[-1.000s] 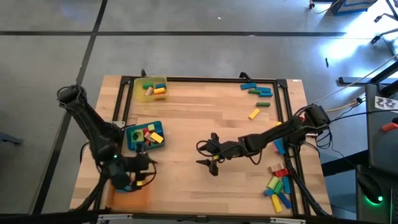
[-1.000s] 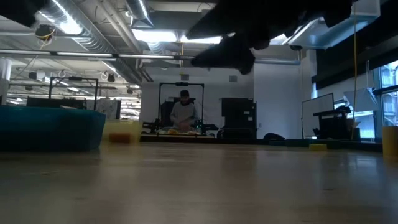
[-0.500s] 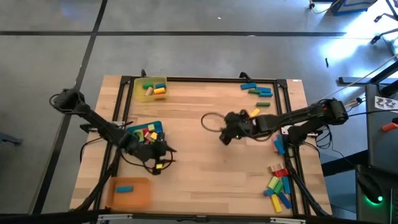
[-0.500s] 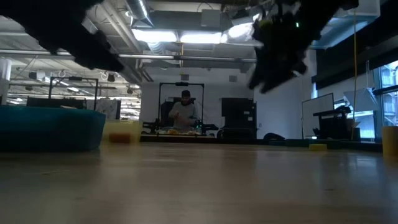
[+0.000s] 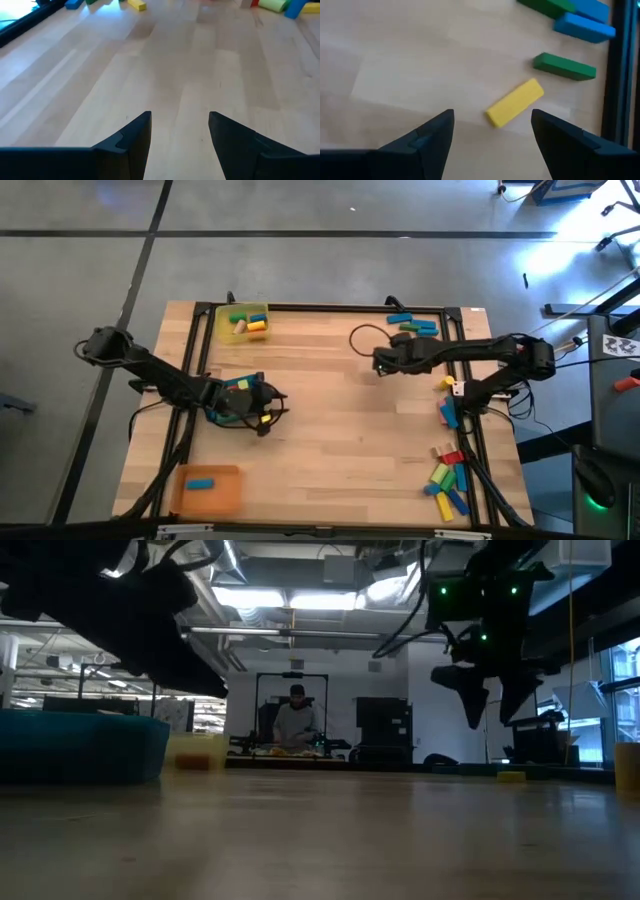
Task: Sort blocks by size
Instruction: Put the yellow block into the orange bin
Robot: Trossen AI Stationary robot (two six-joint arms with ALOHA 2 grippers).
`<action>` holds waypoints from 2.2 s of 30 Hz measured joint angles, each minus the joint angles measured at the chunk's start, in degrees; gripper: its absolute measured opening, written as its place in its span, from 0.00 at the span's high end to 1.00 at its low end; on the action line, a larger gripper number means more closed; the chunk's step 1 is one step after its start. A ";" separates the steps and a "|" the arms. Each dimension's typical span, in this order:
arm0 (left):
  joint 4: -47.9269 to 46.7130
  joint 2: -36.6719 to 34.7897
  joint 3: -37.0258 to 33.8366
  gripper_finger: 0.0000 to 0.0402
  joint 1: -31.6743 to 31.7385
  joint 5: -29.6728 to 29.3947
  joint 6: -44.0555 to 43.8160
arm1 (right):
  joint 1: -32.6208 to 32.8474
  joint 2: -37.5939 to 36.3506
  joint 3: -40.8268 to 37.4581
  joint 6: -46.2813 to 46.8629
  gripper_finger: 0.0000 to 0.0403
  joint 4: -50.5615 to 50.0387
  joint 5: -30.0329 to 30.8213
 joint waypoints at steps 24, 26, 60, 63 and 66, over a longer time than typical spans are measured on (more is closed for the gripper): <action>0.07 0.00 -0.02 0.55 -0.96 -0.08 4.51 | -1.90 0.01 -21.81 18.80 0.33 23.74 9.04; 0.07 0.00 -0.02 0.55 -0.96 -0.11 4.51 | -1.90 0.02 -21.81 18.55 0.33 23.75 9.36; 0.07 0.00 0.00 0.55 -0.98 -0.13 4.42 | -2.60 9.20 -21.61 19.78 0.39 29.62 12.98; 0.07 0.00 0.00 0.55 -0.98 -0.13 4.42 | -2.60 9.22 -21.61 19.16 0.49 29.95 12.22; 0.07 0.00 0.00 0.55 -0.98 -0.12 4.42 | -2.53 9.27 -21.63 17.38 0.60 31.40 11.74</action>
